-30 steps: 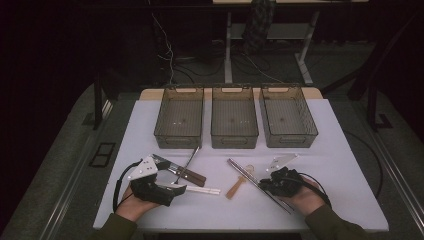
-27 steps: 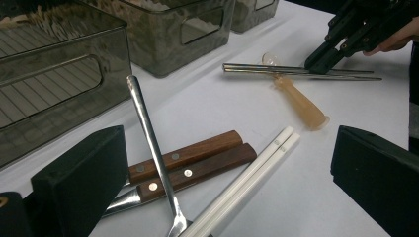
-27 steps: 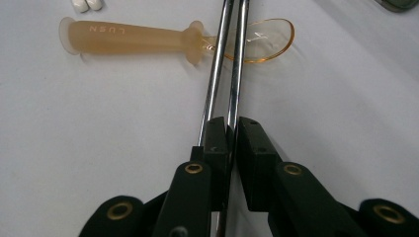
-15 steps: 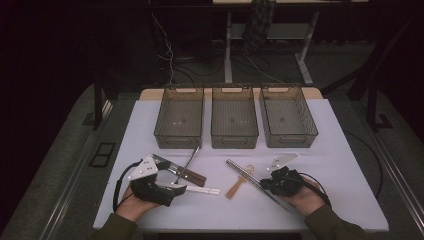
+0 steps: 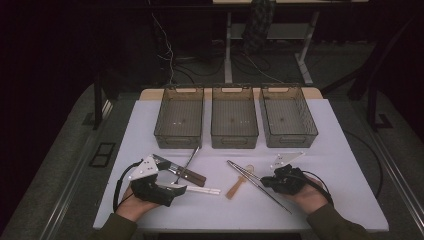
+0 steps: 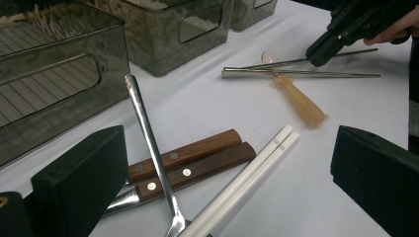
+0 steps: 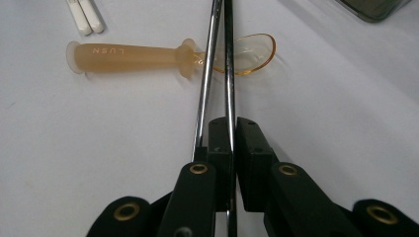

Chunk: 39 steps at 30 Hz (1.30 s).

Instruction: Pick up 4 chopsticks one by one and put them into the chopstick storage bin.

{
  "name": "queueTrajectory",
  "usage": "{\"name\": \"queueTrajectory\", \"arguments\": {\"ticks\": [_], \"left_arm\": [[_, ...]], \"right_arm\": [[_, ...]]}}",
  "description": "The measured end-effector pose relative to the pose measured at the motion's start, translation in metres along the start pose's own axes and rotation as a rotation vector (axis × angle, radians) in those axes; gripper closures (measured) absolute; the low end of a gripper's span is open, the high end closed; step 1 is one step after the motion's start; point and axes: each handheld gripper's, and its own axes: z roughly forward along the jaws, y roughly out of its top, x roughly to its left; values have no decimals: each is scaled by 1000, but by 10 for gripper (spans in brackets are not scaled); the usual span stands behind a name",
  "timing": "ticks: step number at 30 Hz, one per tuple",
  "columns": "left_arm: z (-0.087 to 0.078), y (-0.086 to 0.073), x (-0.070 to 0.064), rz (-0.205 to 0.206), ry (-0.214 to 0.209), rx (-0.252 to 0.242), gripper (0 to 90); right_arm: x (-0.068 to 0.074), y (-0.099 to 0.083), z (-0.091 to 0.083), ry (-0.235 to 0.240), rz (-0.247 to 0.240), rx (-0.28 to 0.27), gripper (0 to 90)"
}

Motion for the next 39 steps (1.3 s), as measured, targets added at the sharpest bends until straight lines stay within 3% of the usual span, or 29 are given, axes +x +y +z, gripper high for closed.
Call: {"name": "queueTrajectory", "arguments": {"ticks": [10,29,39], "left_arm": [[0,0,0,3,-1,2,0],[2,0,-1,5,-17,6,0],[4,-1,-2,4,-25,18,0]], "right_arm": [[-2,1,-7,4,-8,-20,848],[-15,0,-25,41,59,-129,847],[-19,6,-32,65,65,-171,847]]}}
